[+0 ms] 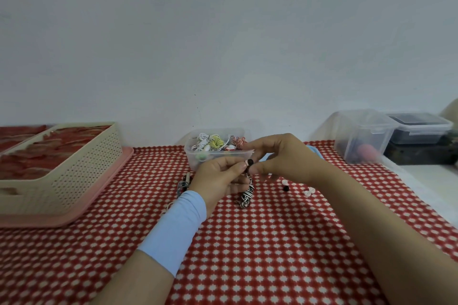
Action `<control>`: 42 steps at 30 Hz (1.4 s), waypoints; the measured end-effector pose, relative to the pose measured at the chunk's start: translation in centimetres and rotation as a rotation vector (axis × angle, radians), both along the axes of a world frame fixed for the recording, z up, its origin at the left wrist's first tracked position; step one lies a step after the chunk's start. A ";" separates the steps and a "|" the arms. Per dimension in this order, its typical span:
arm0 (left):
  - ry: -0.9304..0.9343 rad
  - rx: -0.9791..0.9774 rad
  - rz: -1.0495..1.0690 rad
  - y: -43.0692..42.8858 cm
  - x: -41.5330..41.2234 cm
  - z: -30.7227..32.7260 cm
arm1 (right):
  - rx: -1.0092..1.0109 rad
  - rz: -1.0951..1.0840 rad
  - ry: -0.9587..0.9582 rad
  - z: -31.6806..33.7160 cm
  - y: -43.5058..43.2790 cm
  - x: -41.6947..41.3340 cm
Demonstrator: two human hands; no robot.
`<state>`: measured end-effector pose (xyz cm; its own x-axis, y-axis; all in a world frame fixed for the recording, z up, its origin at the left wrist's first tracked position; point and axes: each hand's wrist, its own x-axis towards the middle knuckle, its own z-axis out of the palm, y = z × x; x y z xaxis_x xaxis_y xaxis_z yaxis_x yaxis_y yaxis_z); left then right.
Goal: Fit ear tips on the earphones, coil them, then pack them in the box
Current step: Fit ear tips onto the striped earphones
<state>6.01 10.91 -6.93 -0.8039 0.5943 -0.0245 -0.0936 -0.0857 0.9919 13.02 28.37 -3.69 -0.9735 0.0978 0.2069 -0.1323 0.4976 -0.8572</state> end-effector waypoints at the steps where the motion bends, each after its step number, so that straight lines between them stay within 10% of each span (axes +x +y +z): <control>1: 0.023 0.002 0.001 -0.1 0.0 0.0 | -0.080 0.020 -0.043 0.1 0.1 0.2; 26: 0.193 -0.034 -0.031 -0.7 0.3 0.6 | -0.380 0.094 -0.283 0.0 0.3 0.5; 42: 0.157 -0.025 0.004 -1.3 -0.4 1.2 | 0.074 0.041 -0.210 0.4 -1.0 0.4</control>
